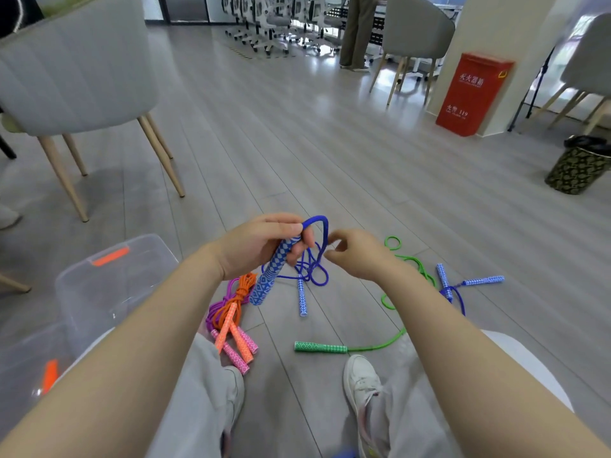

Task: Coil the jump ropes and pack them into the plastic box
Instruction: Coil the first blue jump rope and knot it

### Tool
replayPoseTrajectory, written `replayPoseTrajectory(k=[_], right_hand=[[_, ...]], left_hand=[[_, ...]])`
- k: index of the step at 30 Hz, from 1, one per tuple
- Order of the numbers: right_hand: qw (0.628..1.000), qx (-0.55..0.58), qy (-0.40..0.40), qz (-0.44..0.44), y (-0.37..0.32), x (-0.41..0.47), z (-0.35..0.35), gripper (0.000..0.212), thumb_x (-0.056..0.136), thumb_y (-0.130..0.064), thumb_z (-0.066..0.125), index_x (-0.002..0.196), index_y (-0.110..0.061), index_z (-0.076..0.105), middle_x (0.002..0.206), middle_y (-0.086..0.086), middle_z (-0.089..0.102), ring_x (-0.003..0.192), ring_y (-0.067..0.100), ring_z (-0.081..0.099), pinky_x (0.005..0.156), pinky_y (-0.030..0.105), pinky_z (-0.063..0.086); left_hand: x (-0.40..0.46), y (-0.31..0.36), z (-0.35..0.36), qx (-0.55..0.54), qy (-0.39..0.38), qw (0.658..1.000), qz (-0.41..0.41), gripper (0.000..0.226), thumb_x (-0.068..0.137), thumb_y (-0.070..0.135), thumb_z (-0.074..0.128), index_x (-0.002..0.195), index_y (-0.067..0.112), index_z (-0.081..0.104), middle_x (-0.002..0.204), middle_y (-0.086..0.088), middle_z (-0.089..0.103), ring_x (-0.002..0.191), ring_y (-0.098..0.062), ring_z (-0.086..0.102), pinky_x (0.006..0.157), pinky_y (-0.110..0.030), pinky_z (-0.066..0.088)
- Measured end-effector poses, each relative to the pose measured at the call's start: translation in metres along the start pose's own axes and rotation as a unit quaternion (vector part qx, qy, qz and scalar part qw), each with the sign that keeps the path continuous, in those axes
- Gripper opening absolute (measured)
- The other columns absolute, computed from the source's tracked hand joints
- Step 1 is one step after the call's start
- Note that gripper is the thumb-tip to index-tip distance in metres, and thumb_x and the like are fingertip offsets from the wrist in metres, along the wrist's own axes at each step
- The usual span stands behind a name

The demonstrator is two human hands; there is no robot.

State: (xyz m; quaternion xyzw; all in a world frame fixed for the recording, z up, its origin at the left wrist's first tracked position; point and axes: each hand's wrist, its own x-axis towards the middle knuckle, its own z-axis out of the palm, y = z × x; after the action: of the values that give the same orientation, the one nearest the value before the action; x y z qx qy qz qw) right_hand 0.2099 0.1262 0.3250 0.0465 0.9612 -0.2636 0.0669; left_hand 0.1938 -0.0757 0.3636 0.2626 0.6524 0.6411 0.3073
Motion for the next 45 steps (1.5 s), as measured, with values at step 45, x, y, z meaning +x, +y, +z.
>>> replayPoseTrajectory(k=[45], right_hand=[[0.845,0.522,0.047,-0.107,-0.023,-0.020,-0.038,0.025,0.101,-0.017,0.046,0.097,-0.008,0.069,0.070,0.003,0.066,0.059,0.012,0.054,0.063,0.024,0.047]], left_hand=[[0.023,-0.026,0.027,0.031,0.064,0.997,-0.013,0.030,0.105,0.023,0.035,0.117,0.021,0.062,0.110,0.003,0.072,0.109,-0.015,0.063,0.091,-0.026,0.050]])
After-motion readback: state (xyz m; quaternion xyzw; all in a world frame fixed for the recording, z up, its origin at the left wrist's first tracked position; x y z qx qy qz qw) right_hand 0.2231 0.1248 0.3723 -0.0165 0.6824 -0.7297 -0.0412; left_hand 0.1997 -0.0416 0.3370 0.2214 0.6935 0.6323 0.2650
